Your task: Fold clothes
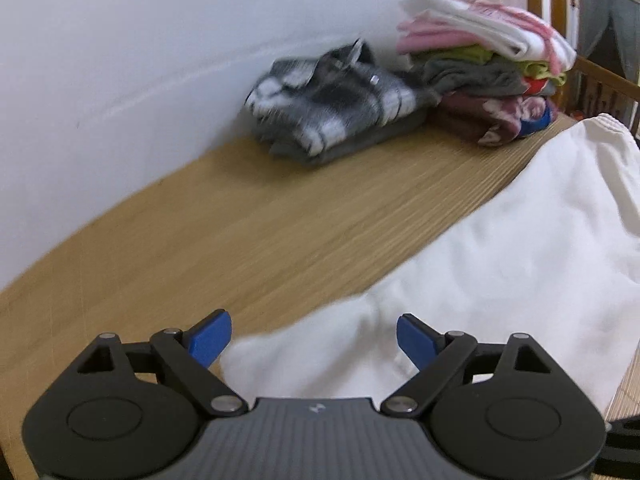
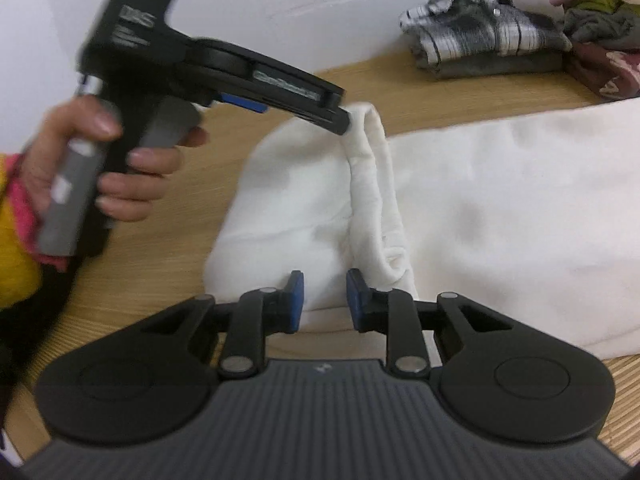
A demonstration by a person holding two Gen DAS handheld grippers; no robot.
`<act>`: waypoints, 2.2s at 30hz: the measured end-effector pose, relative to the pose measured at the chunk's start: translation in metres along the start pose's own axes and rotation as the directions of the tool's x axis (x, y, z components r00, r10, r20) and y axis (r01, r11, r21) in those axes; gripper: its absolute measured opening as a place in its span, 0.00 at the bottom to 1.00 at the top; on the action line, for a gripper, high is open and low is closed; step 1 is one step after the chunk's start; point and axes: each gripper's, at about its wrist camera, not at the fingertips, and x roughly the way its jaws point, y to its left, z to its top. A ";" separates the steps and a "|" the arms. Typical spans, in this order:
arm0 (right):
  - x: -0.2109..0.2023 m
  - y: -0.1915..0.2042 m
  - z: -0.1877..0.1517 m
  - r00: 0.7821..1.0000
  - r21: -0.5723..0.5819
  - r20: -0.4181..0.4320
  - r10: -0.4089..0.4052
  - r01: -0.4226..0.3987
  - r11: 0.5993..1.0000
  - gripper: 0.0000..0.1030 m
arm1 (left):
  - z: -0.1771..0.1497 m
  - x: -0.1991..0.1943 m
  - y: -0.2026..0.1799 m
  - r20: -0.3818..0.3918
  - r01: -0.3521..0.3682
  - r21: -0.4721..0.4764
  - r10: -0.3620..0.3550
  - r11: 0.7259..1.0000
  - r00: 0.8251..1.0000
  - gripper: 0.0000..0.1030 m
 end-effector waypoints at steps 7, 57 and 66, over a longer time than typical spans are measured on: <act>0.006 0.009 -0.001 0.999 -0.047 -0.017 -0.036 0.035 0.998 0.25 | 0.006 0.076 -0.017 -0.160 -0.025 0.007 0.026 1.000 0.987 0.94; 0.140 0.056 0.076 0.981 -0.330 -0.170 0.097 -0.150 0.932 0.25 | -0.134 -0.058 0.054 -0.028 0.195 -0.446 -0.232 0.873 0.972 0.89; 0.111 0.050 0.065 0.992 -0.383 -0.119 0.048 -0.090 0.919 0.25 | -0.128 -0.056 0.061 -0.032 0.161 -0.387 -0.188 0.908 0.982 0.90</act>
